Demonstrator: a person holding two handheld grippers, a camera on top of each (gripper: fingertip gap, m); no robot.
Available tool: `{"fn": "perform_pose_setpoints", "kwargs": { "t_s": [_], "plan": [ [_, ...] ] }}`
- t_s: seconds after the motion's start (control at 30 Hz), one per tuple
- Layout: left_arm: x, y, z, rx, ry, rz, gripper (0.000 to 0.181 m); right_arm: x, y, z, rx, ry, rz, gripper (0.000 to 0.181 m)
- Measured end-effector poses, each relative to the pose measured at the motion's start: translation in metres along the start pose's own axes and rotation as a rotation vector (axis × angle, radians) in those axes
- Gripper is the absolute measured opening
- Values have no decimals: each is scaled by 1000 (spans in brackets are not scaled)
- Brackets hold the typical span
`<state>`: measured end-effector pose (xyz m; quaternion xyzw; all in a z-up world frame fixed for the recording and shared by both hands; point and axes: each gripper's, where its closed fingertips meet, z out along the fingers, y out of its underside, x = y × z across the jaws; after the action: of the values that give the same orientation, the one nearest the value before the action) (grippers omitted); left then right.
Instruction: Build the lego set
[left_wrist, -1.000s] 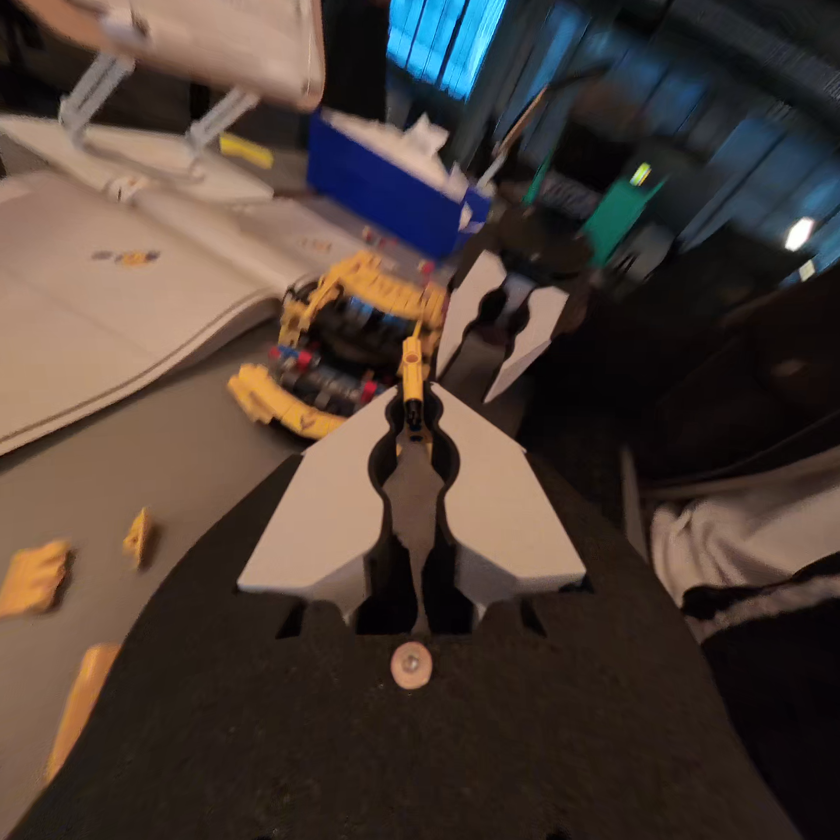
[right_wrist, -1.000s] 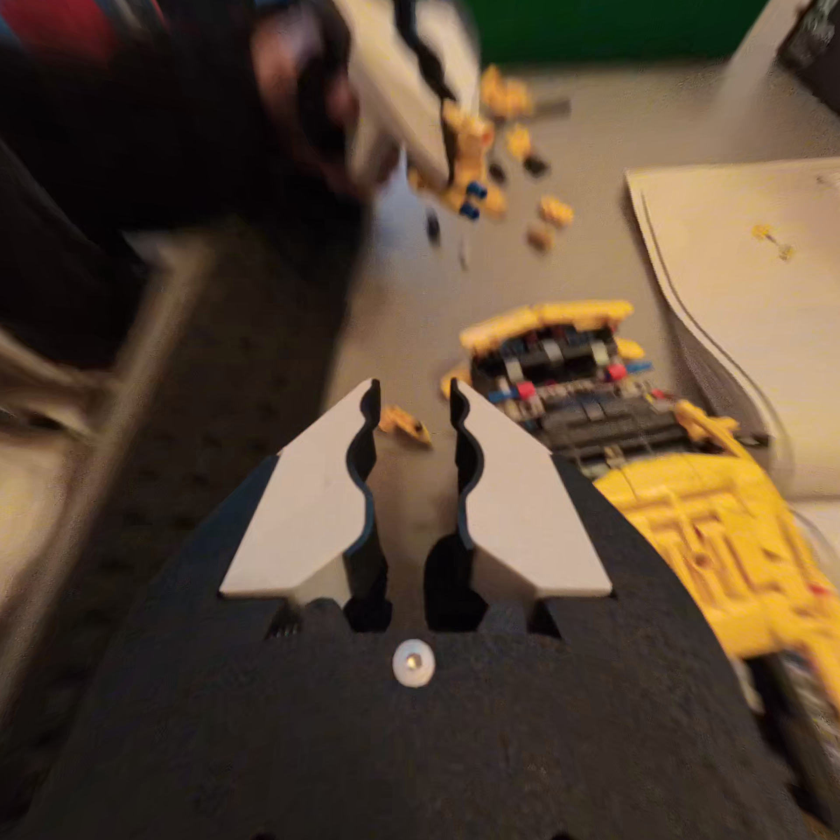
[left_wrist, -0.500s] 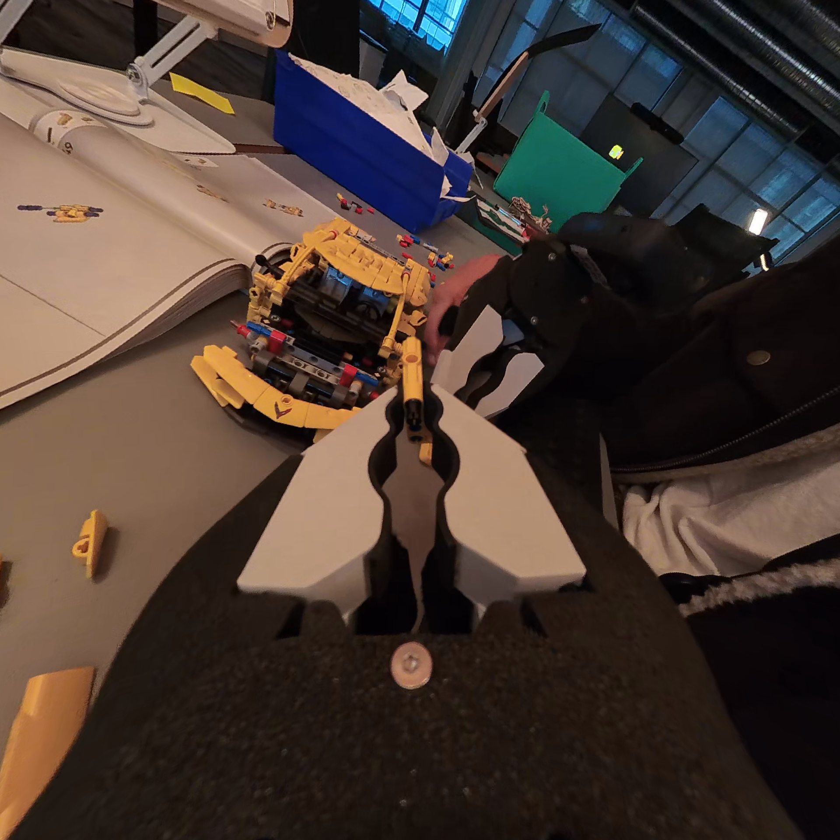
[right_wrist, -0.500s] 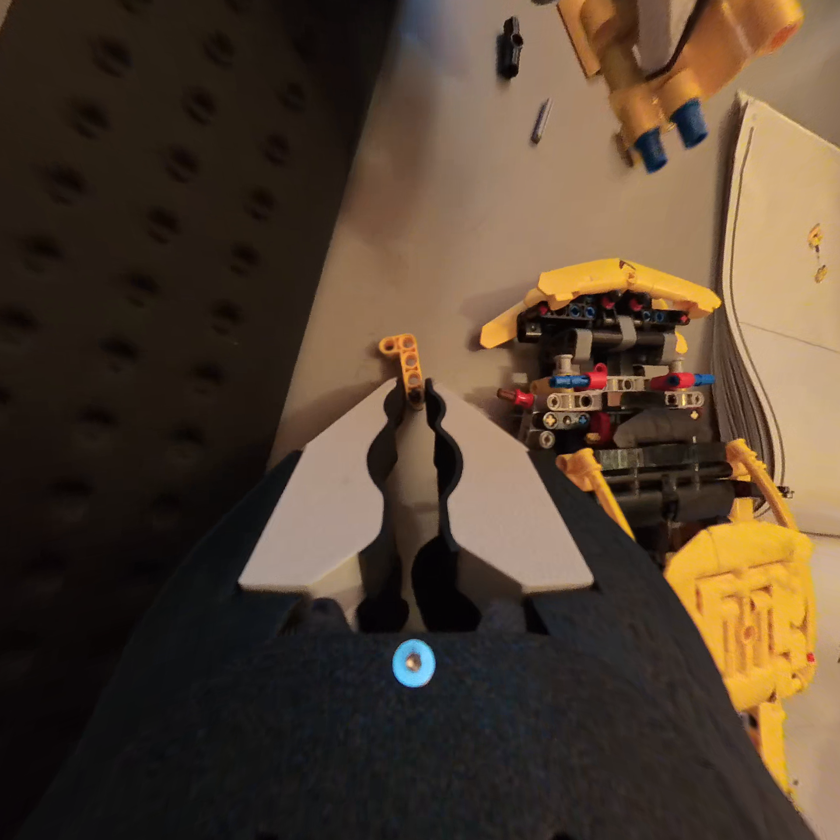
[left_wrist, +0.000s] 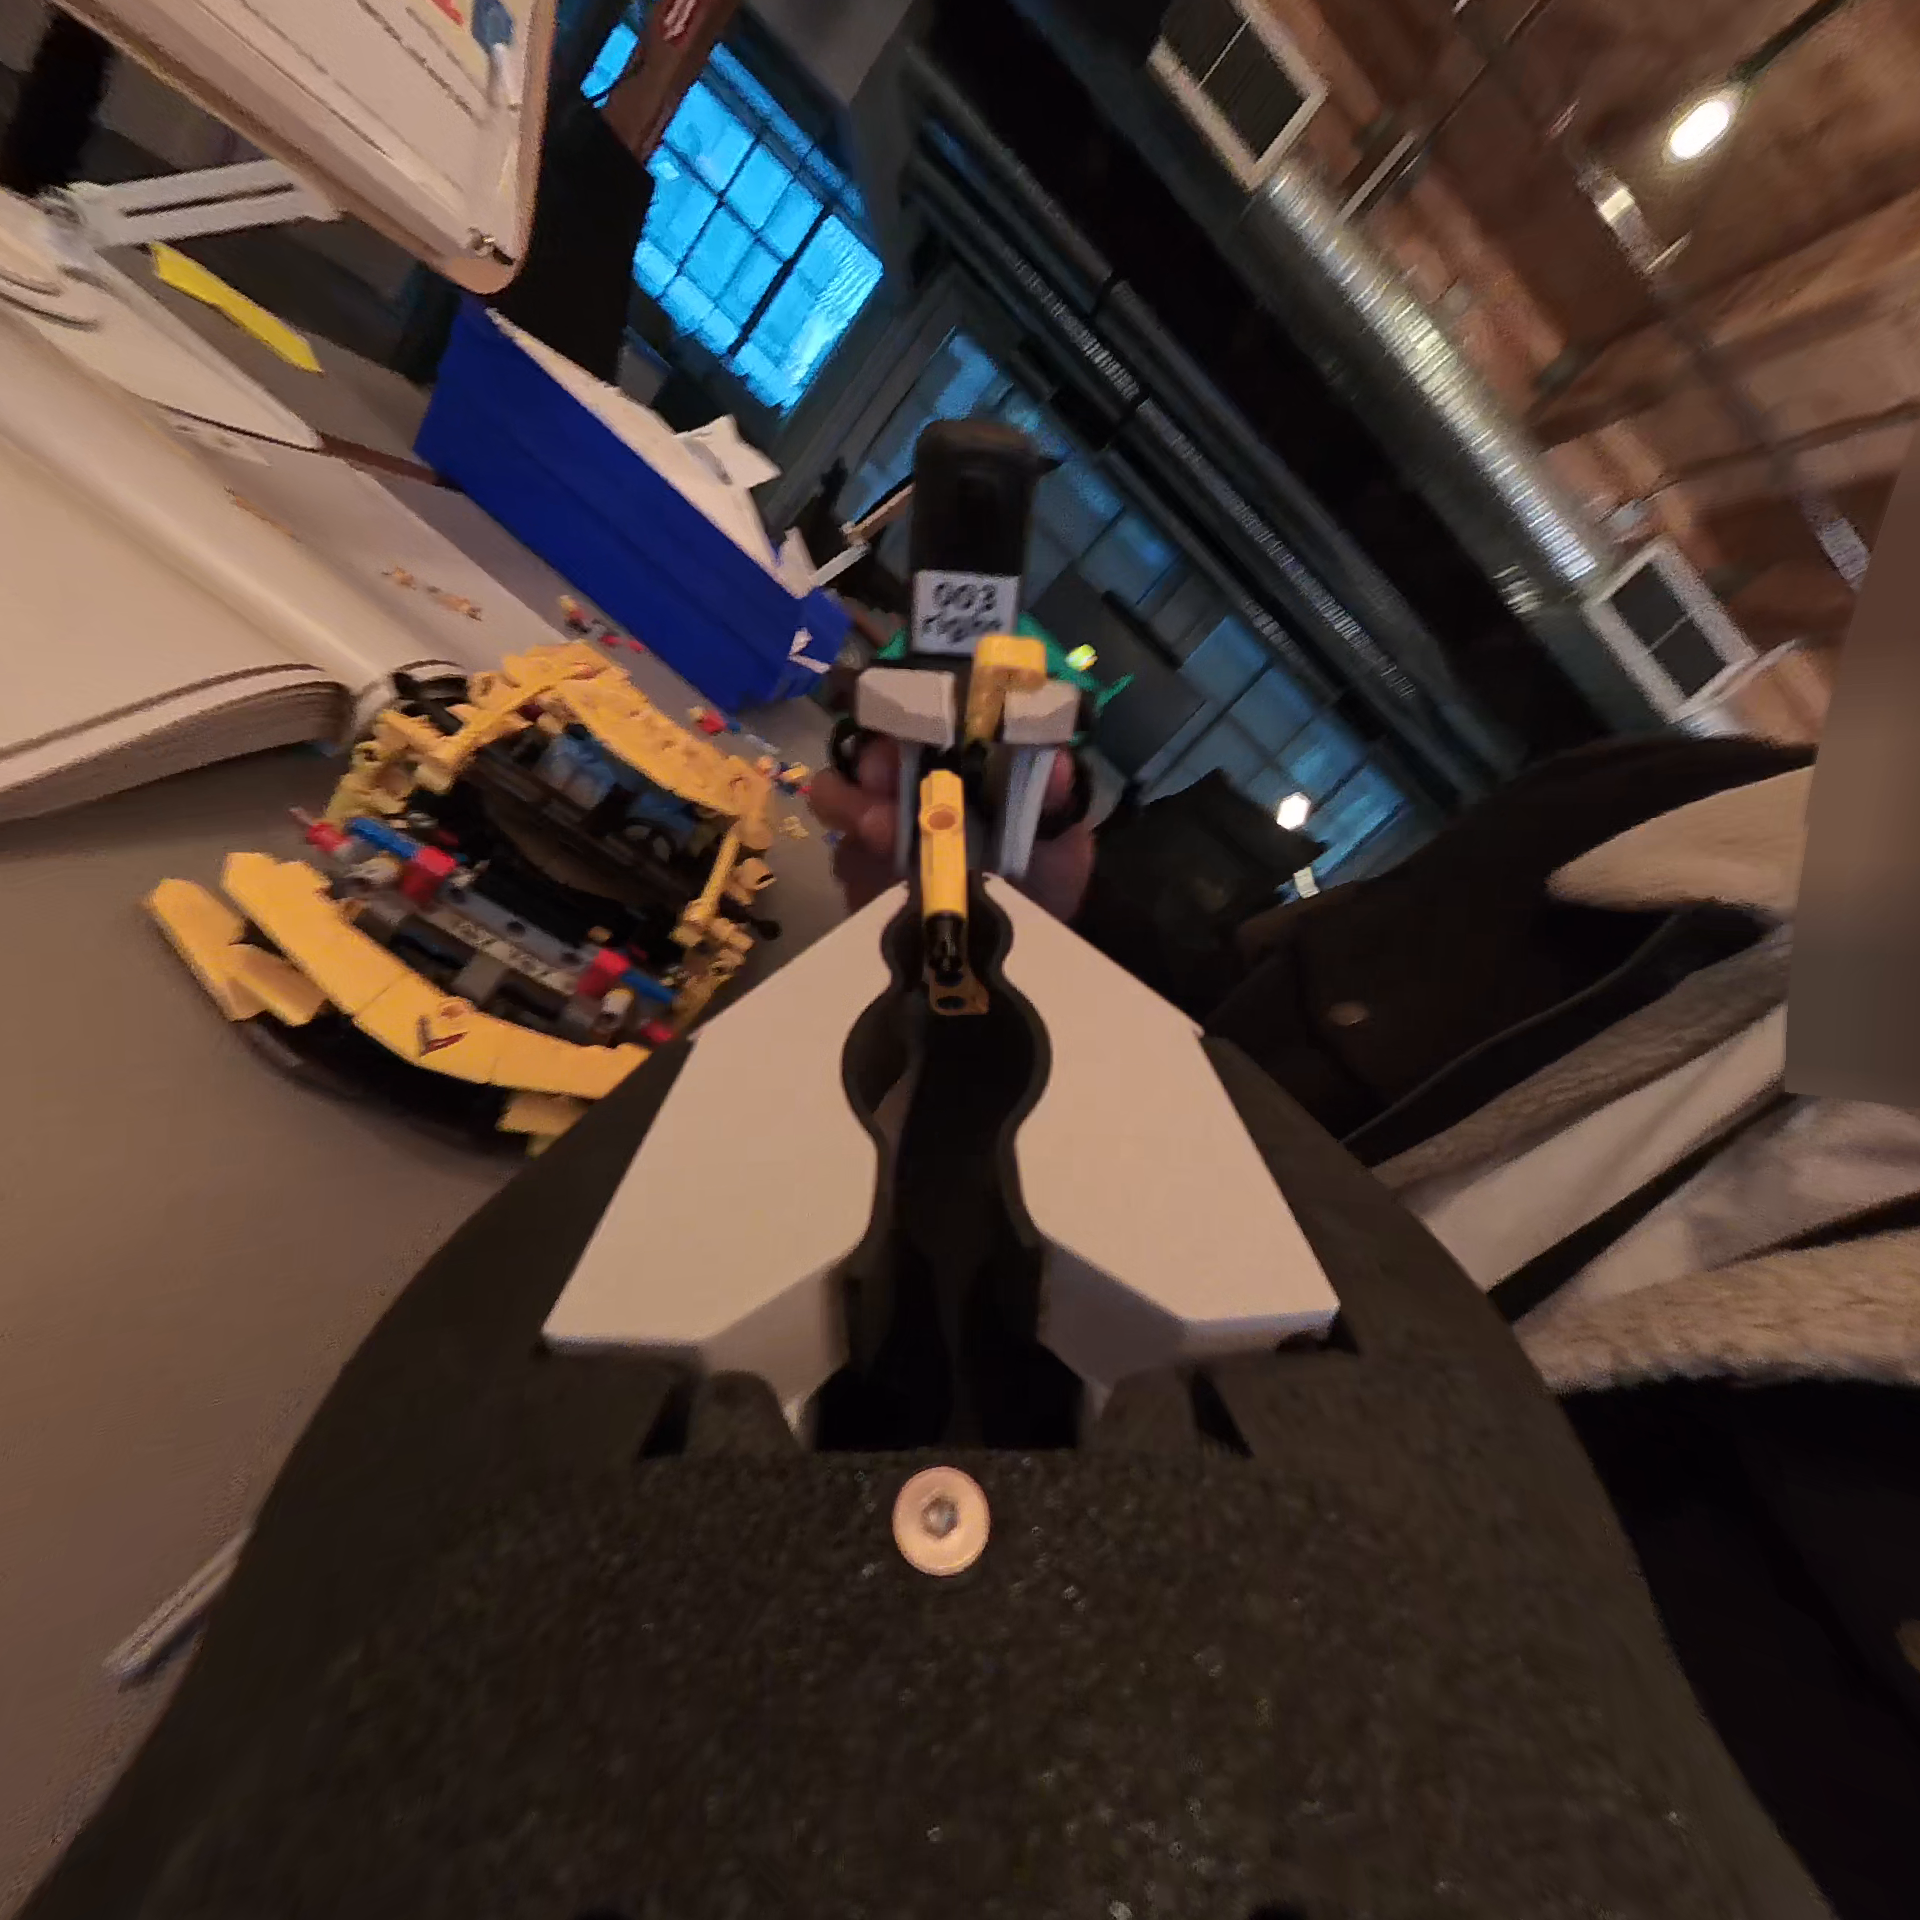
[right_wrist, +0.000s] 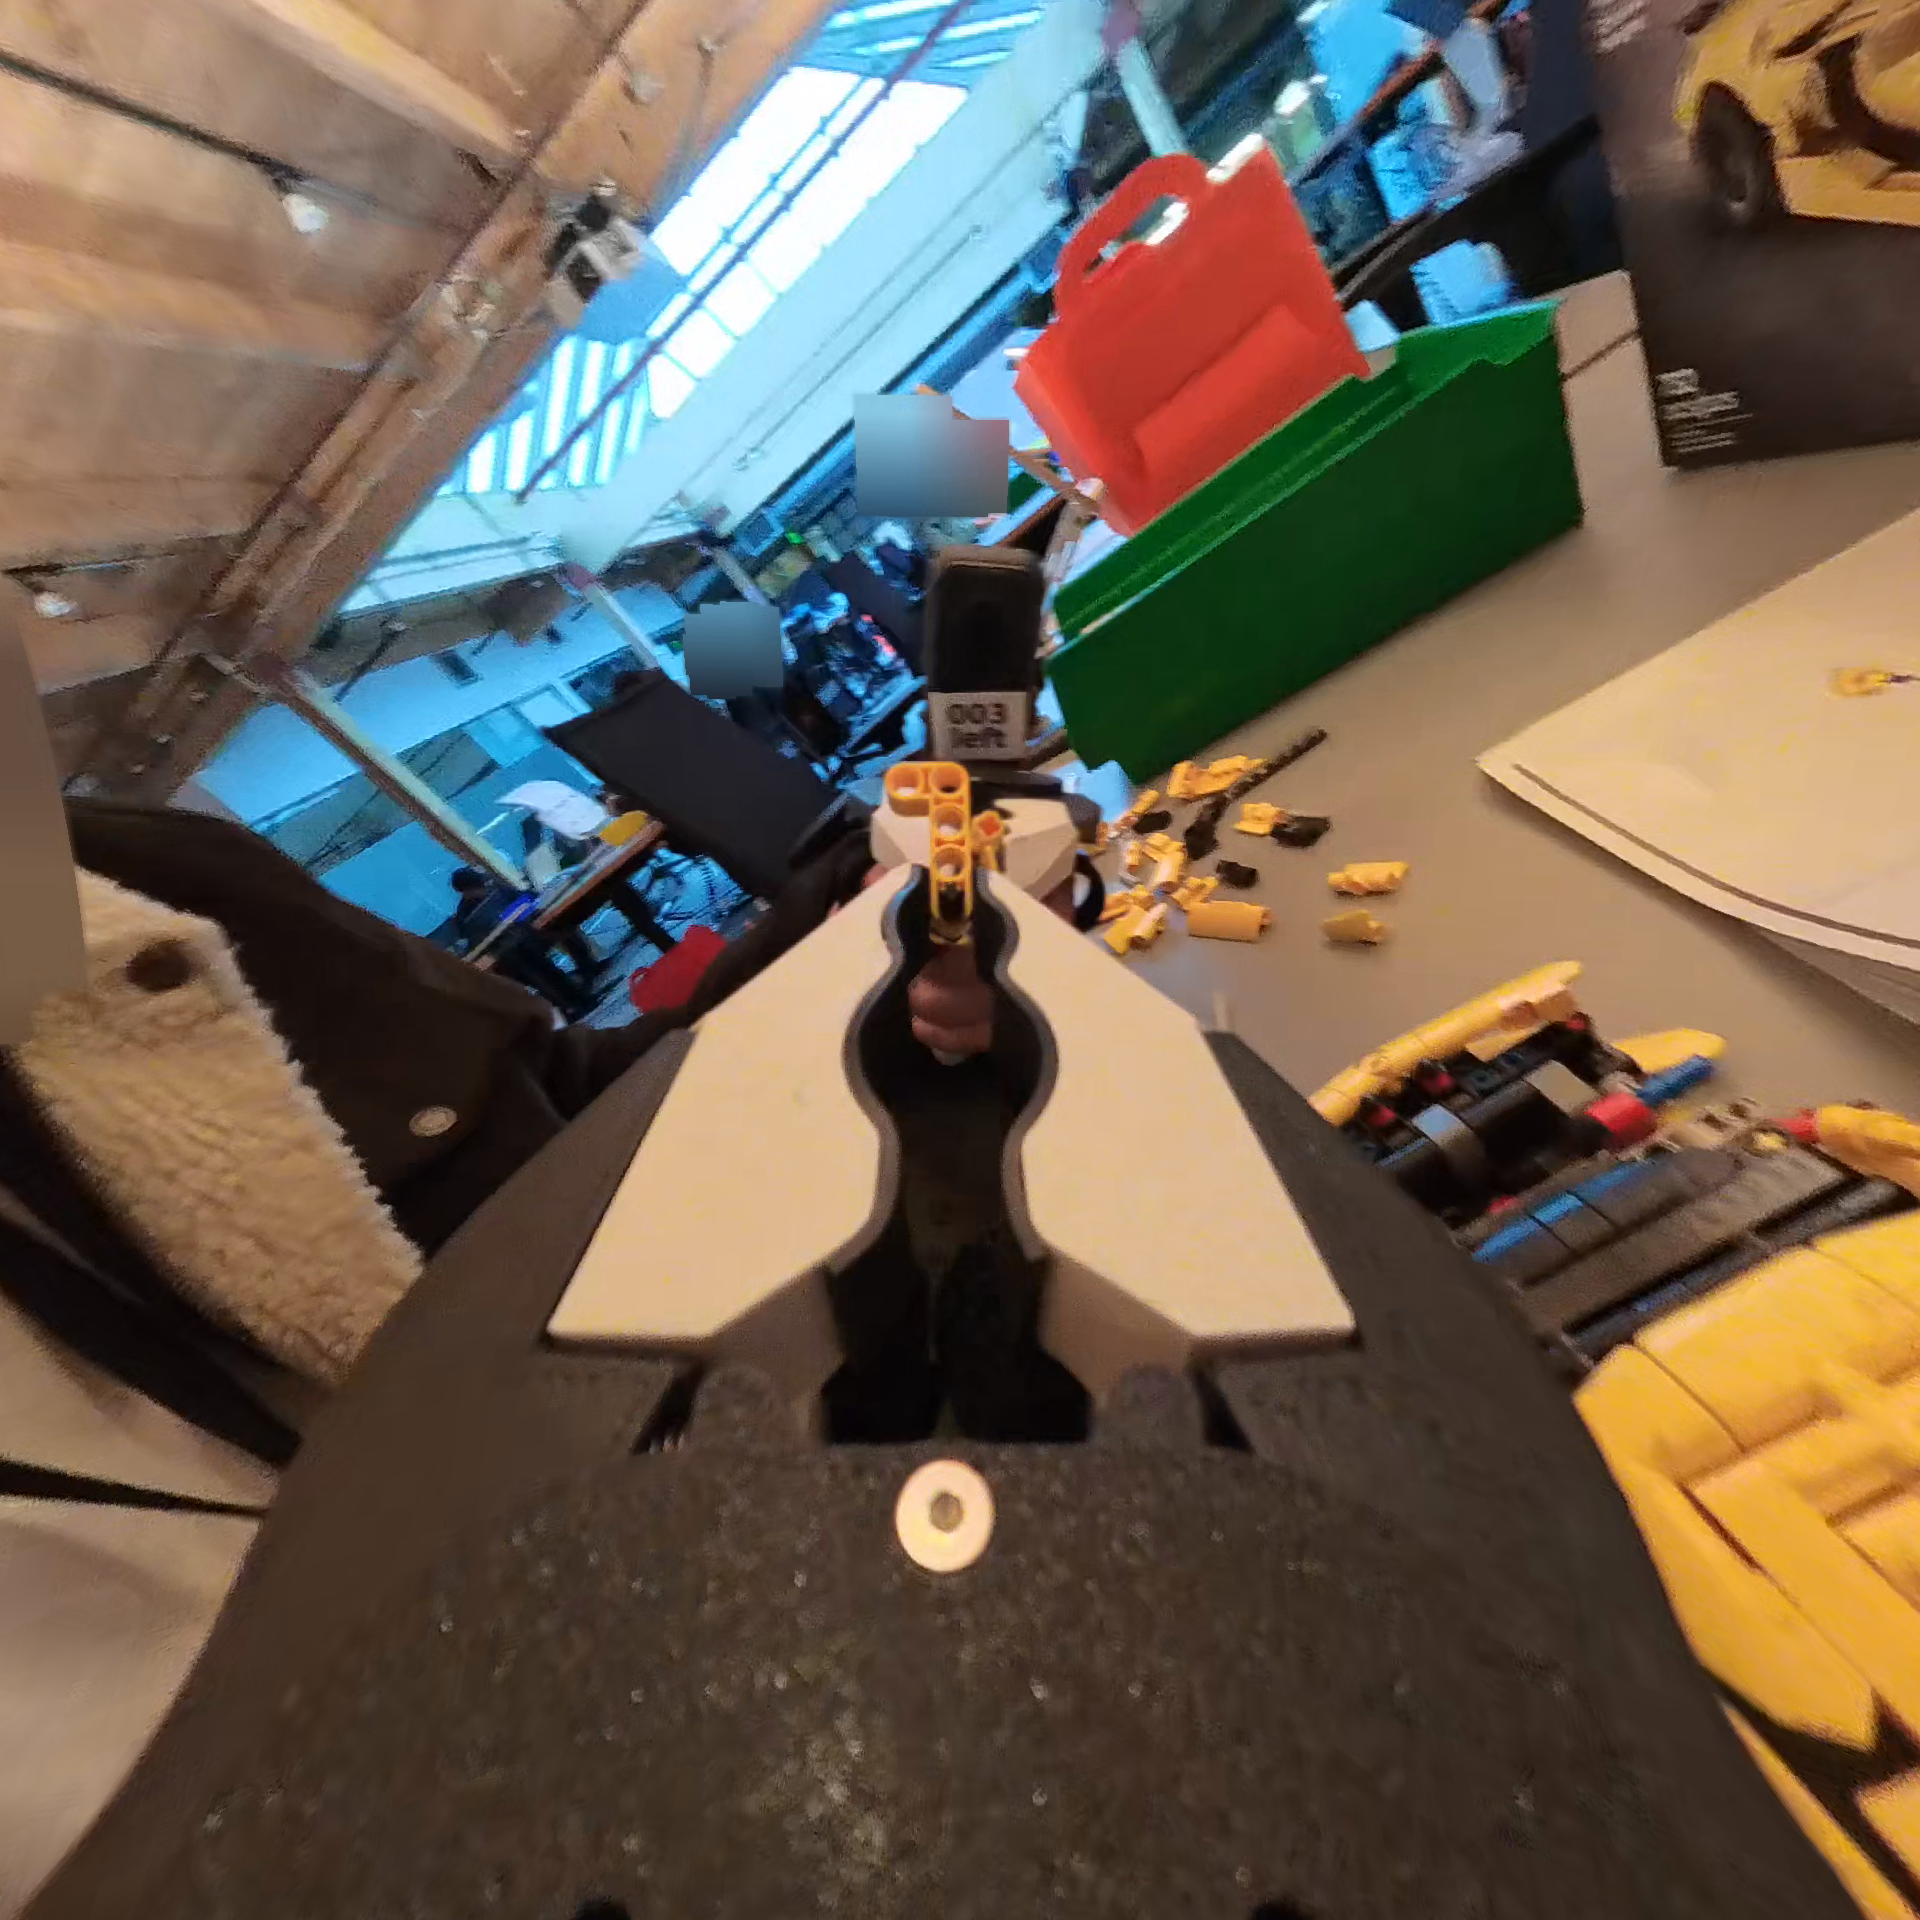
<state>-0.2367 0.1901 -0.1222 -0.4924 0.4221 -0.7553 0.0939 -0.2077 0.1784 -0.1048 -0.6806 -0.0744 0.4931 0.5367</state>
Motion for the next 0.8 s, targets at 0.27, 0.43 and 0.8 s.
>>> {"fn": "perform_pose_setpoints", "kwargs": {
  "t_s": [0.27,0.43,0.8],
  "plan": [
    [2,-5,-1,46,44,-68,7,0,64,-15,-479,58,-522,6],
    [-3,11,9,-56,-17,-7,7,35,126,-66,-1009,150,-827,7],
    [-4,15,11,-77,-25,2,7,44,143,-79,-1070,173,-679,18]
  ]
}}
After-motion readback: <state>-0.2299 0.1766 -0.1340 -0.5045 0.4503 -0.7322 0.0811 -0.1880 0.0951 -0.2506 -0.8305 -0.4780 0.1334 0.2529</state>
